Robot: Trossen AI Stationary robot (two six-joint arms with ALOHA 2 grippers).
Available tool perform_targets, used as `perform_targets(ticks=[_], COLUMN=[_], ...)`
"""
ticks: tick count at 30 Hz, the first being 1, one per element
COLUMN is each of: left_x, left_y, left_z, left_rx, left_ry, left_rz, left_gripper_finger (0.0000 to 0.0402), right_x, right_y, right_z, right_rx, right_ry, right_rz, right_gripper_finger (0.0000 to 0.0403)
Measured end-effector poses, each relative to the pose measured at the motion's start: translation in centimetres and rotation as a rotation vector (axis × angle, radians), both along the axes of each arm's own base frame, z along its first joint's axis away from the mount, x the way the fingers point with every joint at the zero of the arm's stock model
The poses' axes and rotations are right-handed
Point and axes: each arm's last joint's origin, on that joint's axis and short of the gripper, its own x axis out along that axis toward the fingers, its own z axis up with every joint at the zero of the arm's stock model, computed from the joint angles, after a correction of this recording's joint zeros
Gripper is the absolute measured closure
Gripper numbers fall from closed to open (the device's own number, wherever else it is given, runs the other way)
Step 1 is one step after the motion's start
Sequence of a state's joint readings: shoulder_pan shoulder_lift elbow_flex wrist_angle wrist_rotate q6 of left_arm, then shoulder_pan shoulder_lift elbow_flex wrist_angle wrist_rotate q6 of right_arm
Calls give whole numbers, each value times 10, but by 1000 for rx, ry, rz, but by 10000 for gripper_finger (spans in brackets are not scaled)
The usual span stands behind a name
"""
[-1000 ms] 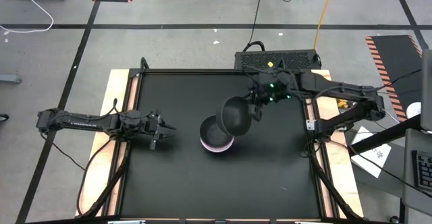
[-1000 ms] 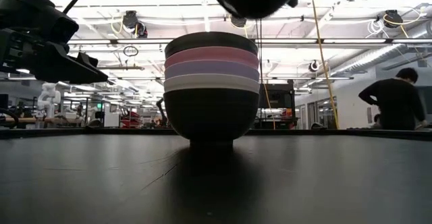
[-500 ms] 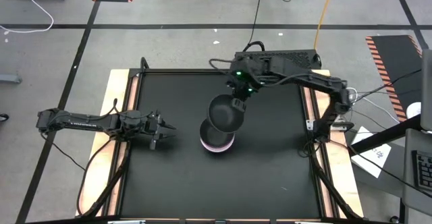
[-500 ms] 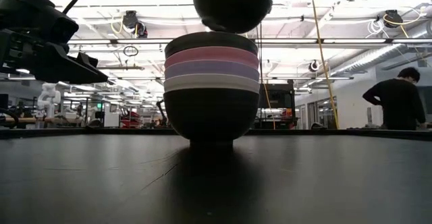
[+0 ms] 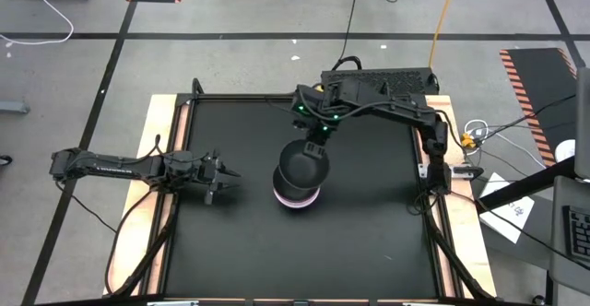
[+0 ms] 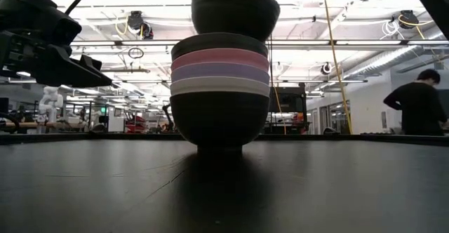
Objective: Nest bowls inside each other
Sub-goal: Stack the black bowl on top of the black bowl
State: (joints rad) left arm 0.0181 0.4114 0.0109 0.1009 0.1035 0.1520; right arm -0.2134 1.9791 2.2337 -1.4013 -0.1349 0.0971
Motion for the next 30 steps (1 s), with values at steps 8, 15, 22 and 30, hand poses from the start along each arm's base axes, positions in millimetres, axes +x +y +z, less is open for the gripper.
perform_targets(ticks=[8, 15, 22, 30], left_x=[0, 0, 0, 0], left_y=[0, 0, 0, 0], left_z=[0, 0, 0, 0], left_rx=[0, 0, 0, 0], left_ry=[0, 0, 2, 2], left_rz=[0, 0, -1, -1], left_gripper_finger=[266, 266, 266, 266], right_x=[6, 17, 34, 39], right_y=[0, 1, 6, 5], right_z=[3, -17, -57, -75], right_rx=[27, 73, 103, 38], right_ry=[-79, -10, 153, 245], right_rz=[31, 39, 50, 13], right_gripper_finger=[402, 402, 402, 402])
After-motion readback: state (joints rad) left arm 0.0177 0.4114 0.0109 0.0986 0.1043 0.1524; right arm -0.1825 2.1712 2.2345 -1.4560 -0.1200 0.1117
